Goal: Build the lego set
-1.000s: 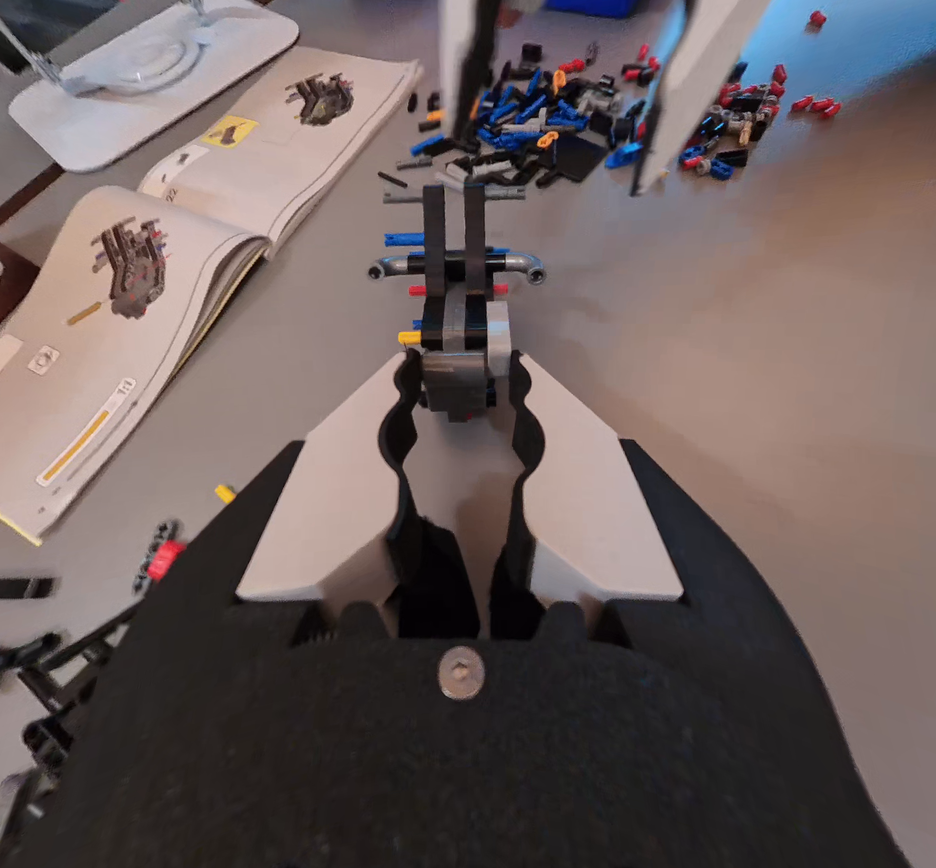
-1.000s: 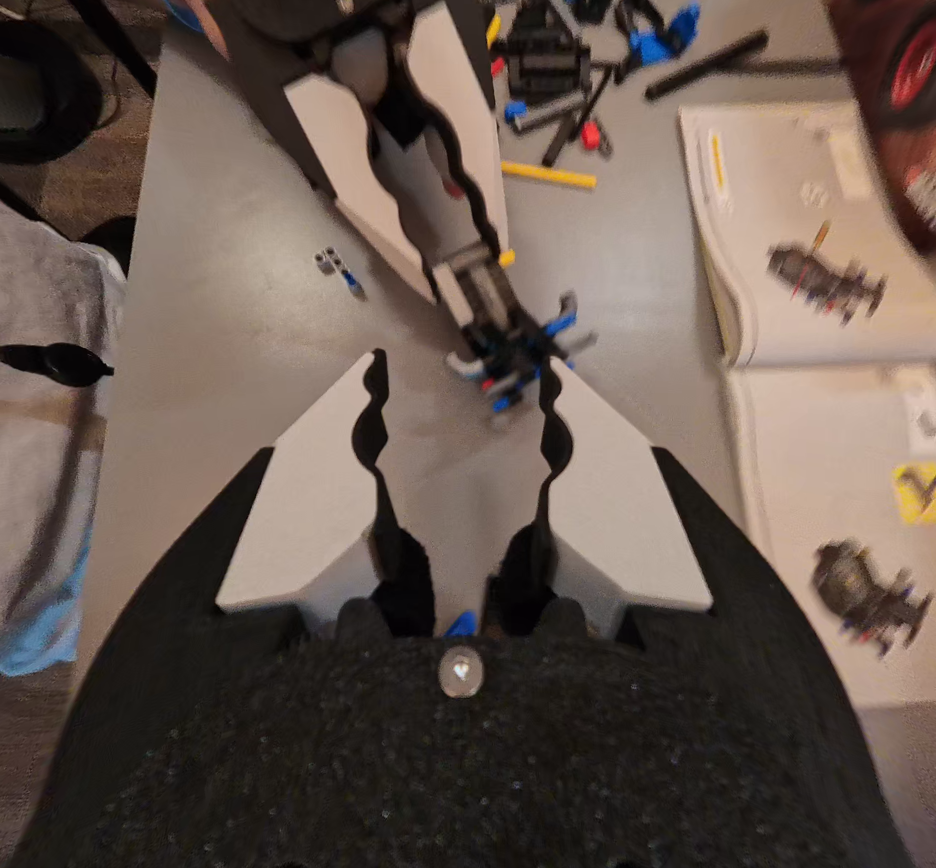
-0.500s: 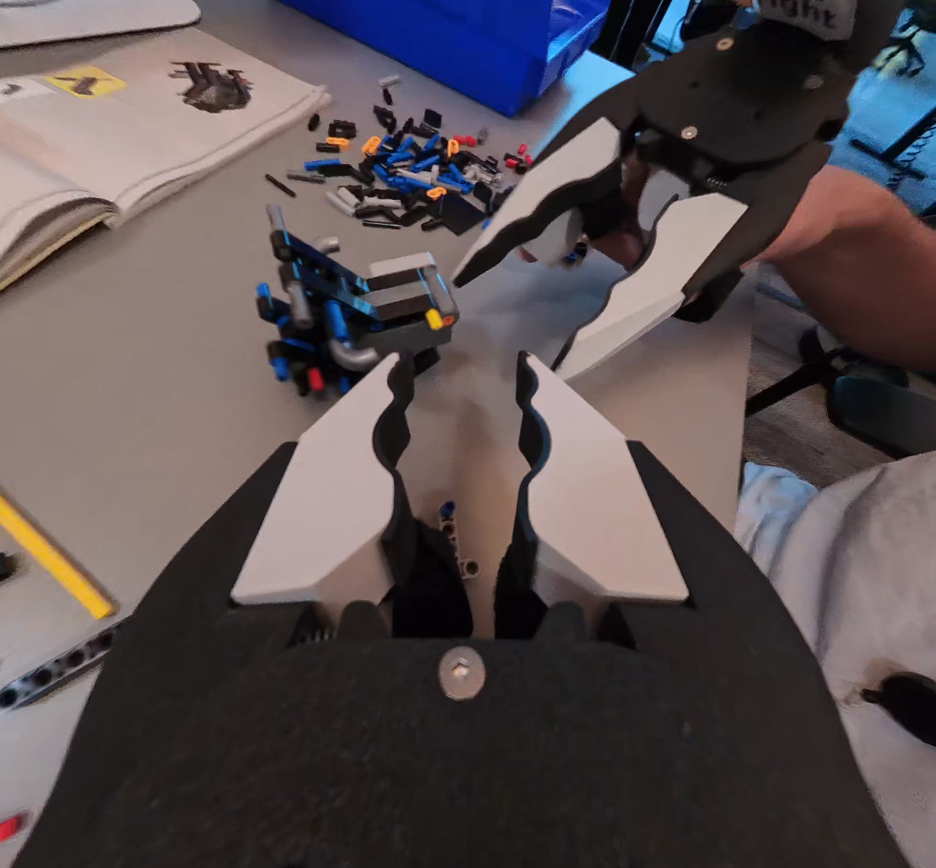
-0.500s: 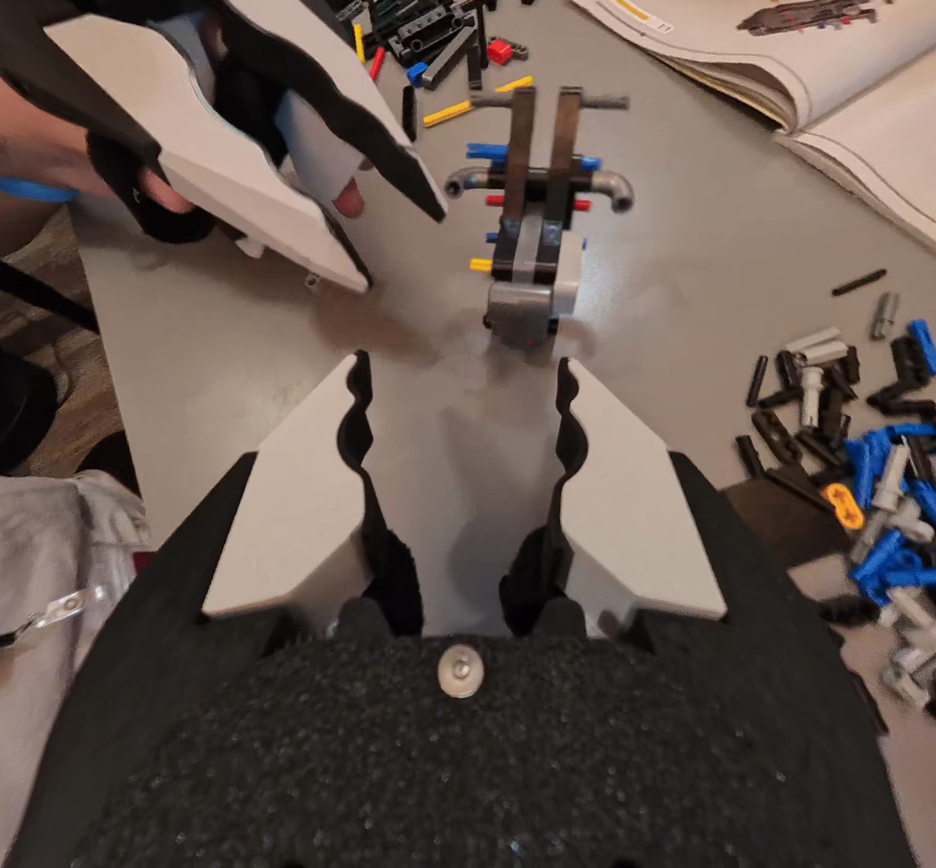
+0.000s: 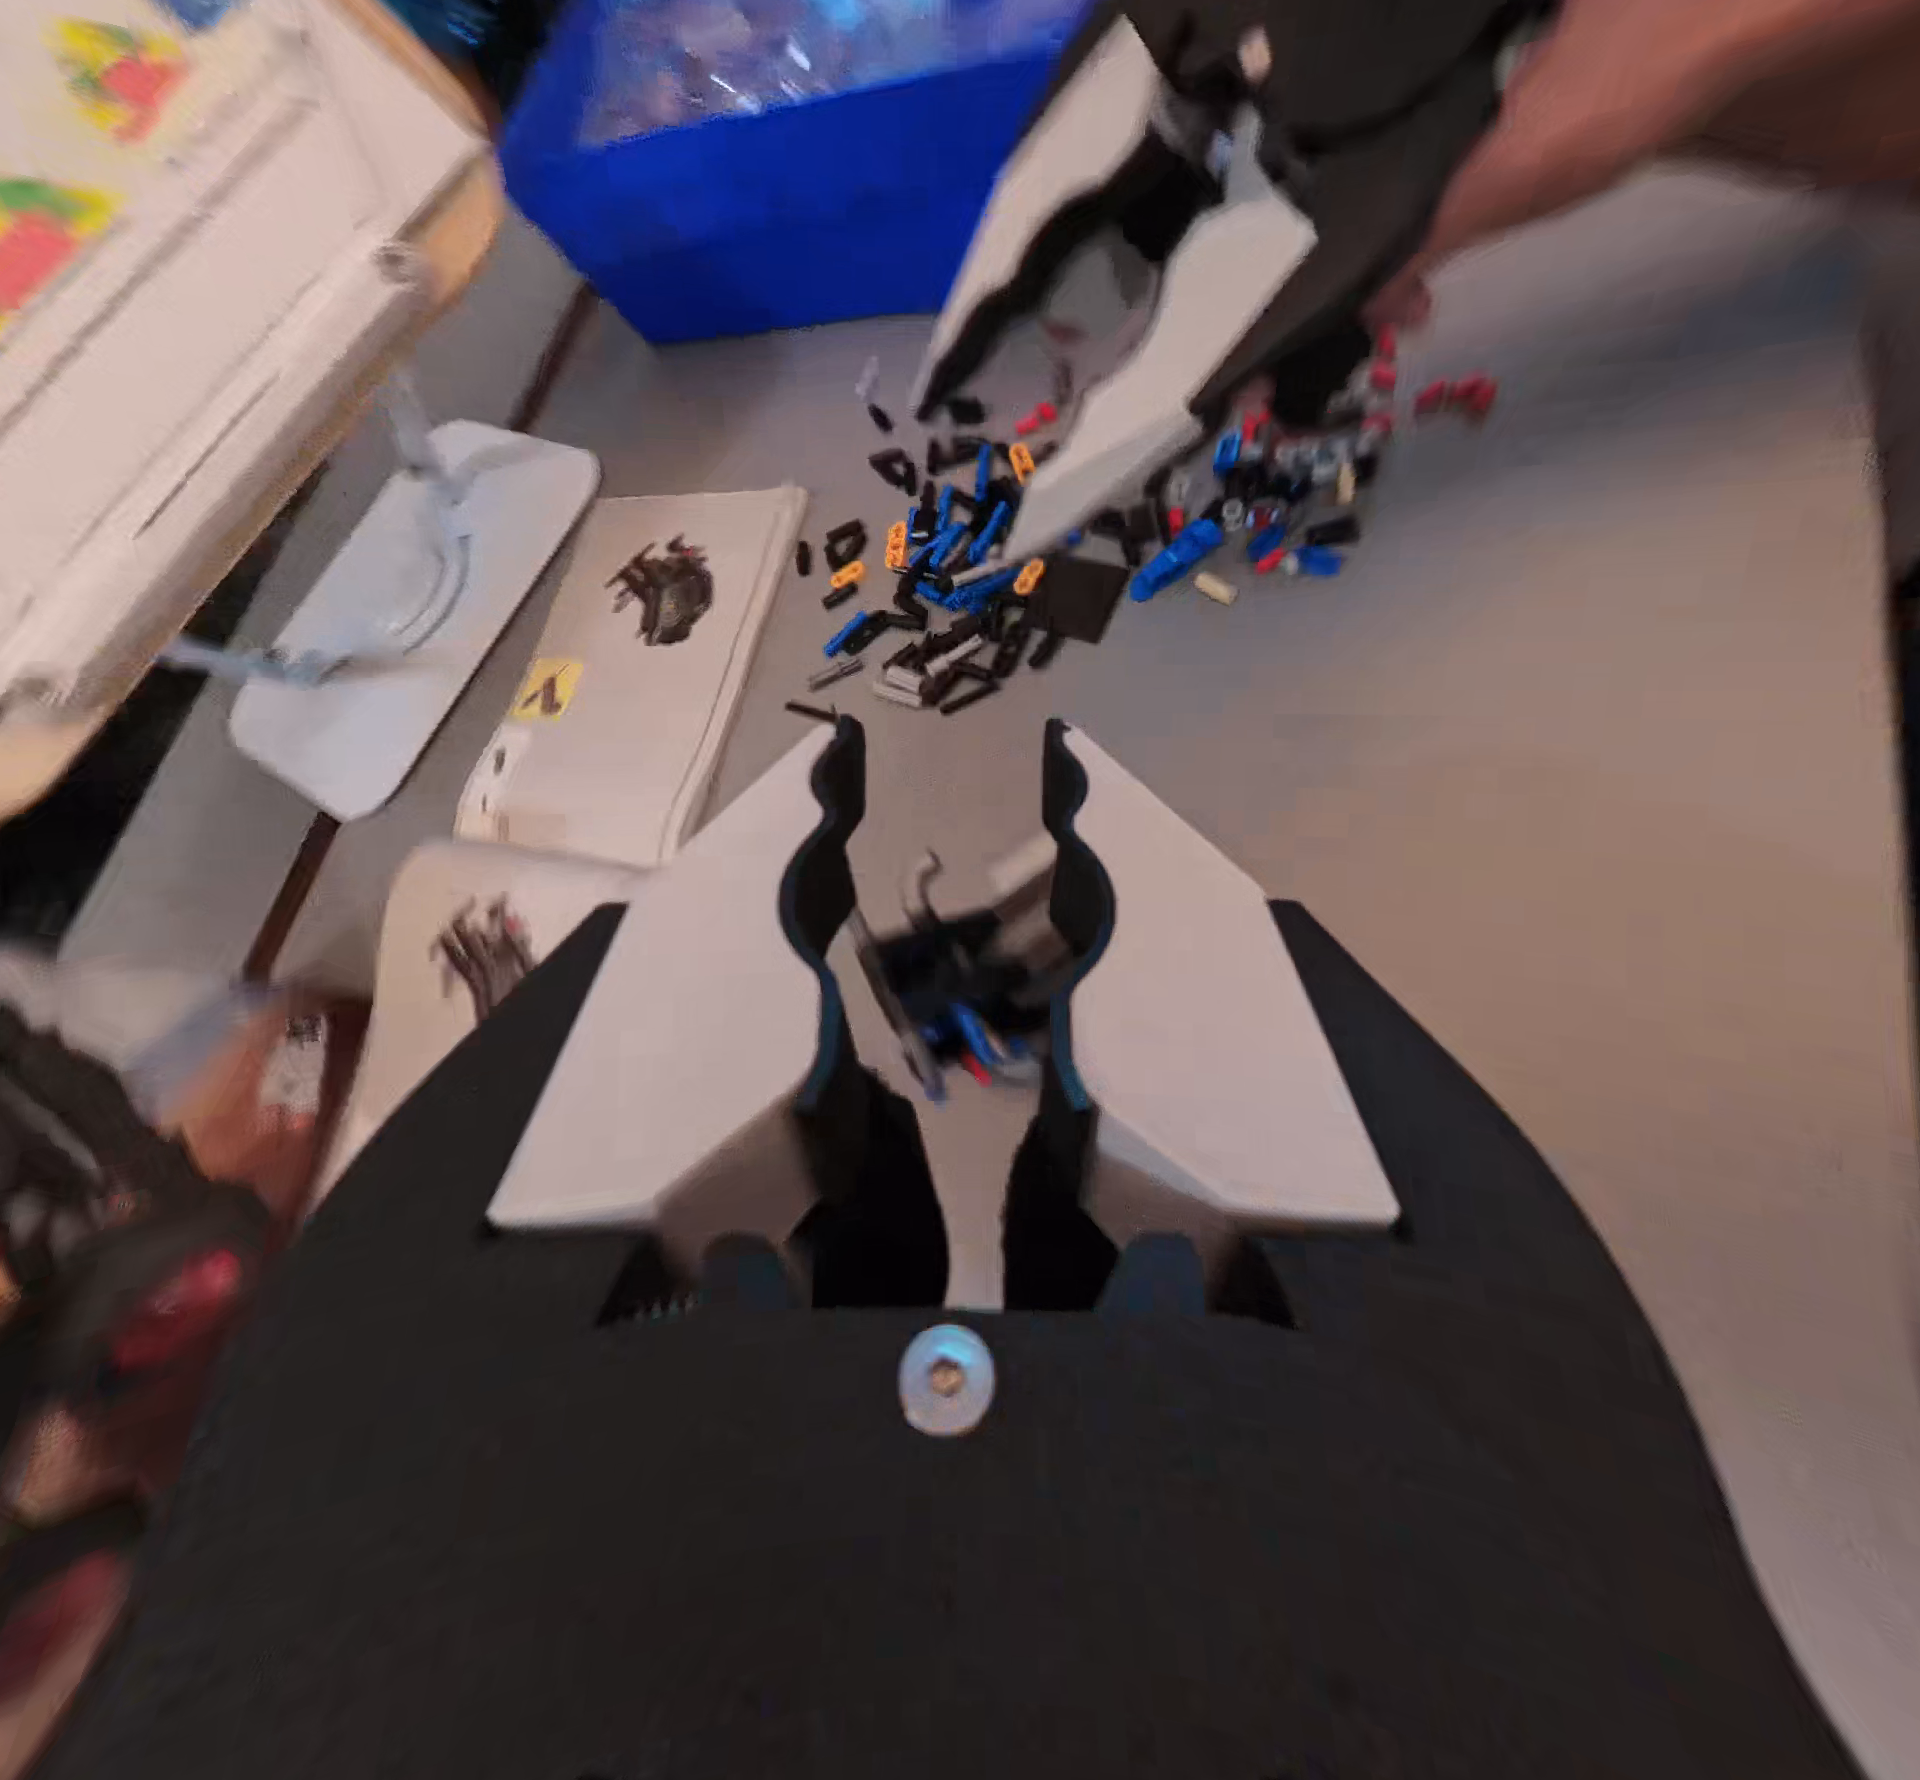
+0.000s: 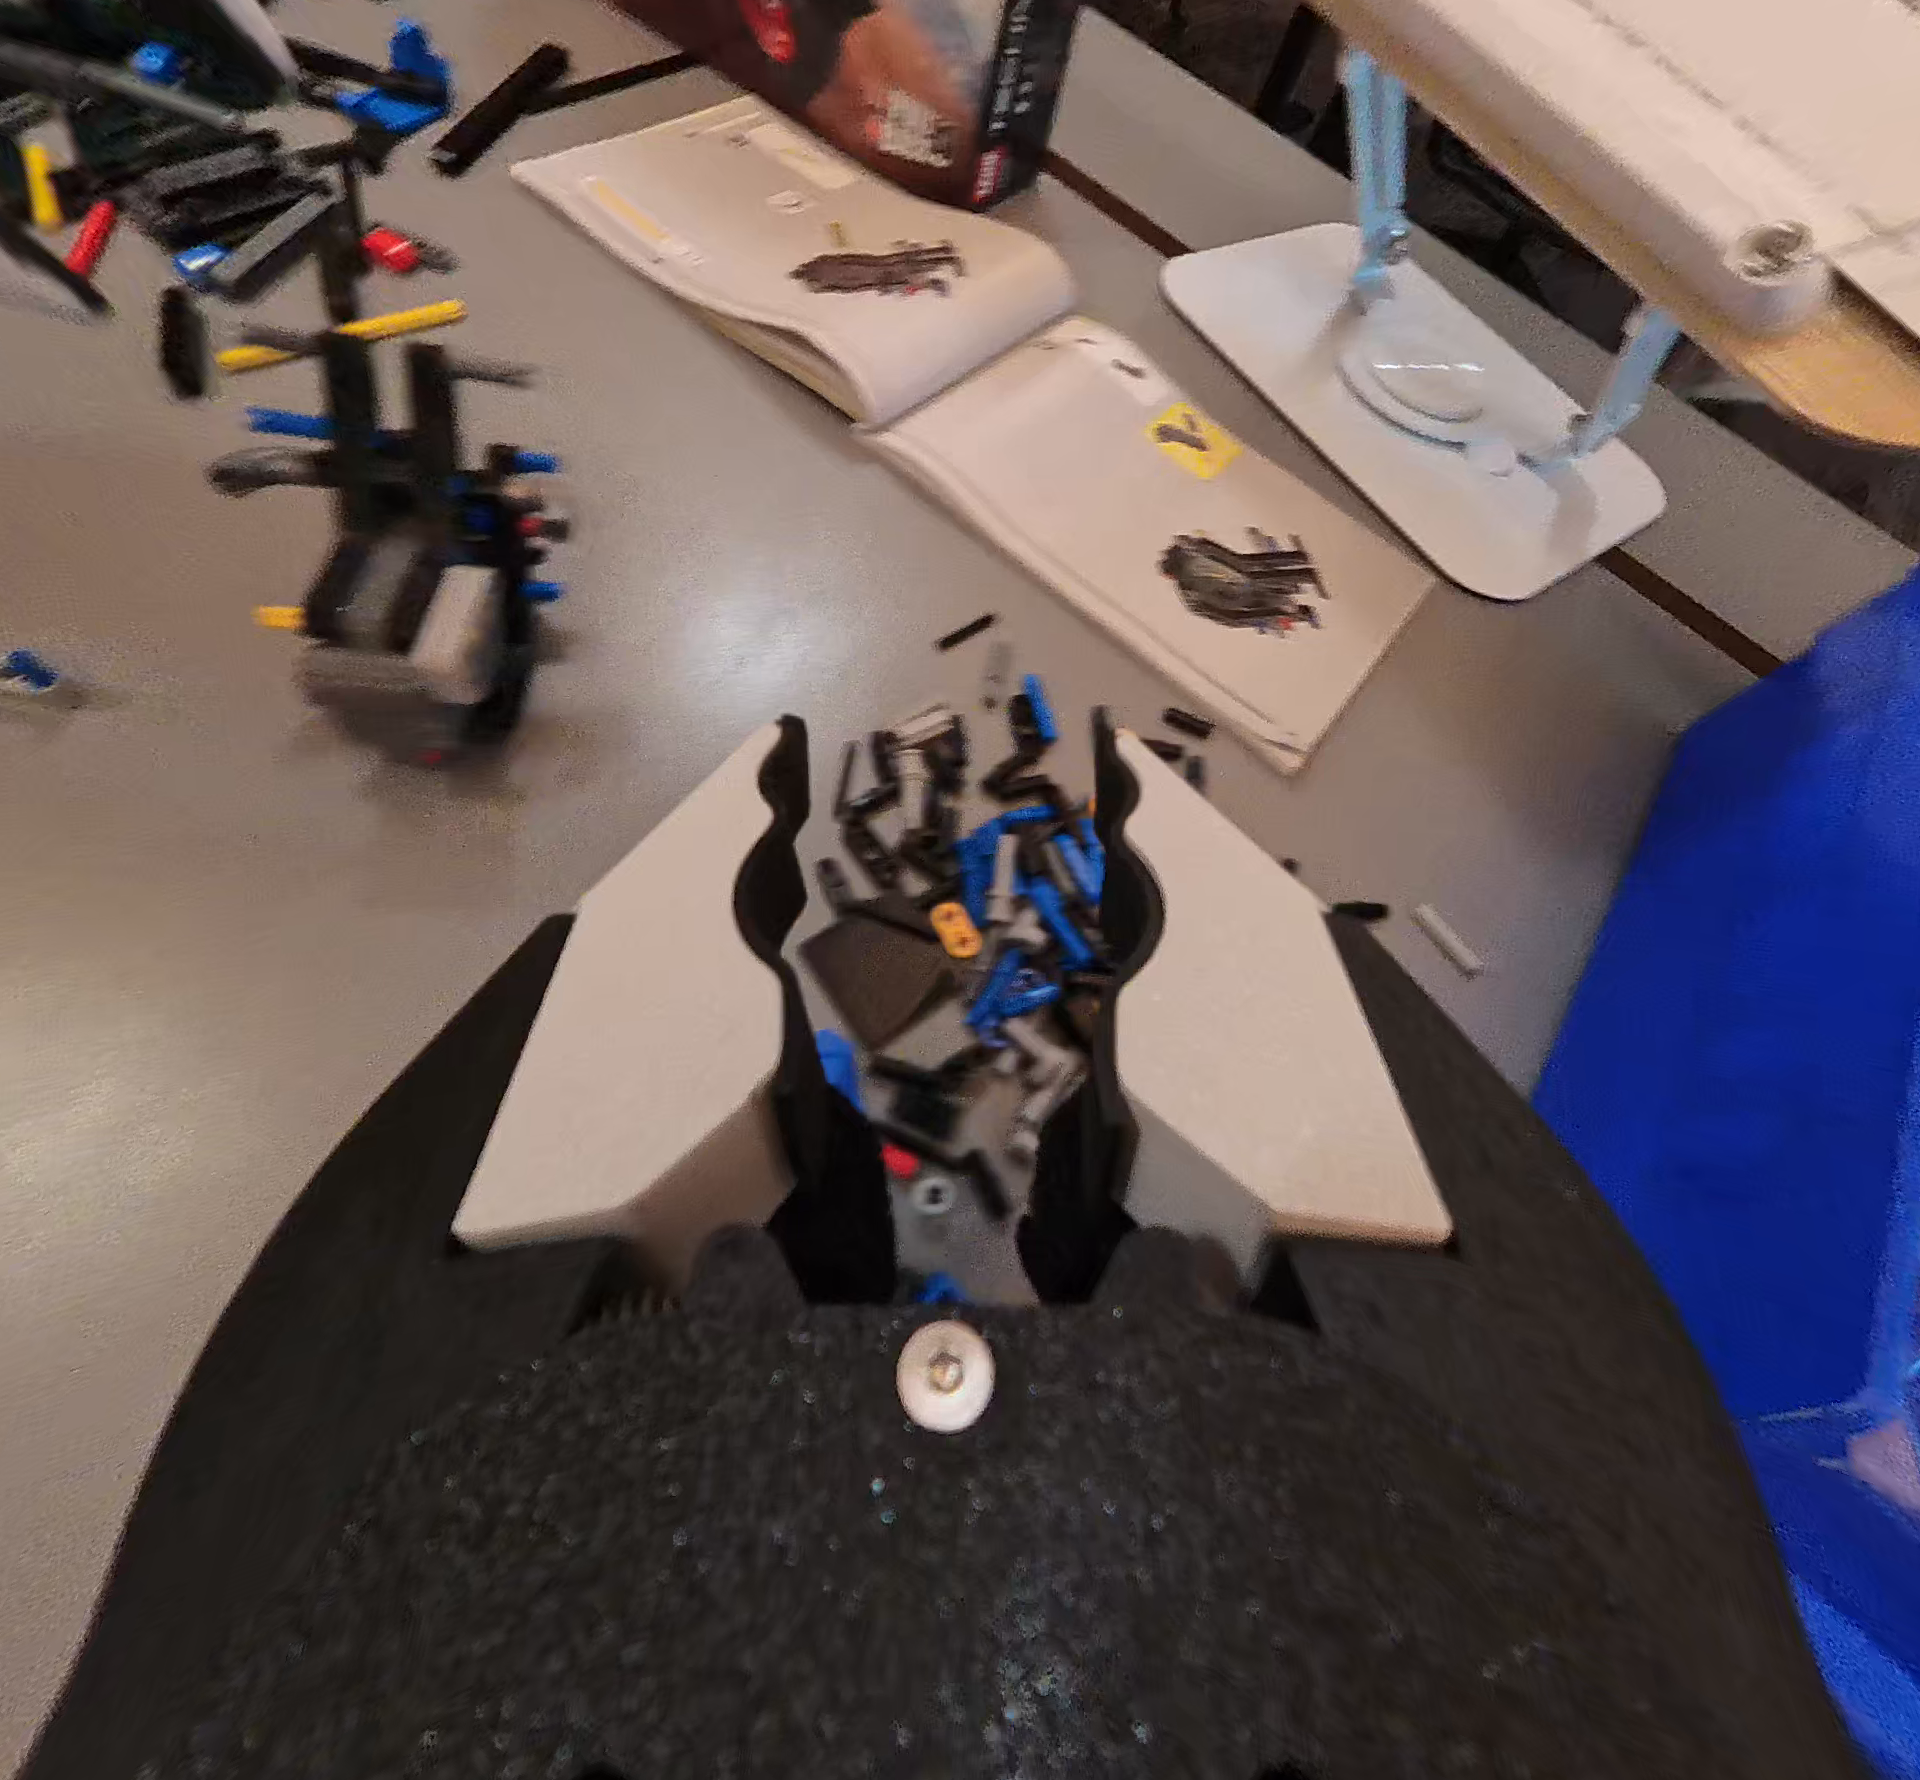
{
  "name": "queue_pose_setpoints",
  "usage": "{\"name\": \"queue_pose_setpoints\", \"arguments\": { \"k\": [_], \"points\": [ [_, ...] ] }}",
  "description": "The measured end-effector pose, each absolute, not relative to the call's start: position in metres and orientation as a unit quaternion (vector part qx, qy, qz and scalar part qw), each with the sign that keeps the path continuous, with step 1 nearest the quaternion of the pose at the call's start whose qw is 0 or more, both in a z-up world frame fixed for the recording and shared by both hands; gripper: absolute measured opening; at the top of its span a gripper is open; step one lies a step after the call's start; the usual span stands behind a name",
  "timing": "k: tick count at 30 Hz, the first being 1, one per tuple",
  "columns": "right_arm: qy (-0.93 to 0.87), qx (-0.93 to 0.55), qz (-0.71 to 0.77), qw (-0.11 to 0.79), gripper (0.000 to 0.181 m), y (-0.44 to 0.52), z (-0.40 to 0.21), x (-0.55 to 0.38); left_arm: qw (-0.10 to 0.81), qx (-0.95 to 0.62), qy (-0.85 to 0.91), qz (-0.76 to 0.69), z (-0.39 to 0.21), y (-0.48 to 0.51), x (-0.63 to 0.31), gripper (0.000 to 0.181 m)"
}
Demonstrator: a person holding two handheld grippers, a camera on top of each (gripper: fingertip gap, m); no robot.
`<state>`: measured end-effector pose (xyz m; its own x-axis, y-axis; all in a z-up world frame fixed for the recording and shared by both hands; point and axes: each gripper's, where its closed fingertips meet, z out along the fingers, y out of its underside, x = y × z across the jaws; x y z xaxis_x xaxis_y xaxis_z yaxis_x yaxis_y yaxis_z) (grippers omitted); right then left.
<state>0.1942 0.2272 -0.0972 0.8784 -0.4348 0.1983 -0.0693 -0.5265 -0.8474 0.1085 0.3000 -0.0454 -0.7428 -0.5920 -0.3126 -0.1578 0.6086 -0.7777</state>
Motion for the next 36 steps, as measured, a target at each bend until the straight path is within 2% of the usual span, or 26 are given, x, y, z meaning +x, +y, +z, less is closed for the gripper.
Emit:
{"name": "queue_pose_setpoints", "arguments": {
  "k": [4,7,11,21,25,30,36],
  "points": [
    [0.189,-0.837,-0.15,0.491,0.058,0.211,-0.104,0.221,0.253,-0.181,0.905,-0.289,-0.075,0.268,0.212,0.036],
    [0.189,-0.812,-0.154,0.53,0.052,0.204,-0.103,0.213,0.178,-0.222,0.918,-0.278,-0.114,0.24,0.272,0.037],
    [0.182,-0.806,-0.185,0.532,0.047,0.193,-0.106,0.207,0.16,-0.246,0.915,-0.276,-0.142,0.223,0.314,0.025],
    [0.158,-0.826,-0.211,0.499,0.046,0.187,-0.112,0.202,0.114,-0.25,0.922,-0.274,-0.163,0.22,0.331,0.022],
    [0.155,-0.828,-0.209,0.497,0.045,0.188,-0.113,0.2,0.108,-0.242,0.924,-0.274,-0.166,0.219,0.331,0.0],
    [0.158,-0.83,-0.202,0.495,0.043,0.188,-0.116,0.2,0.094,-0.248,0.921,-0.285,-0.165,0.22,0.327,0.0],
    [0.158,-0.835,-0.197,0.489,0.043,0.19,-0.121,0.2,0.12,-0.254,0.911,-0.301,-0.155,0.229,0.333,0.0]
  ]
}}
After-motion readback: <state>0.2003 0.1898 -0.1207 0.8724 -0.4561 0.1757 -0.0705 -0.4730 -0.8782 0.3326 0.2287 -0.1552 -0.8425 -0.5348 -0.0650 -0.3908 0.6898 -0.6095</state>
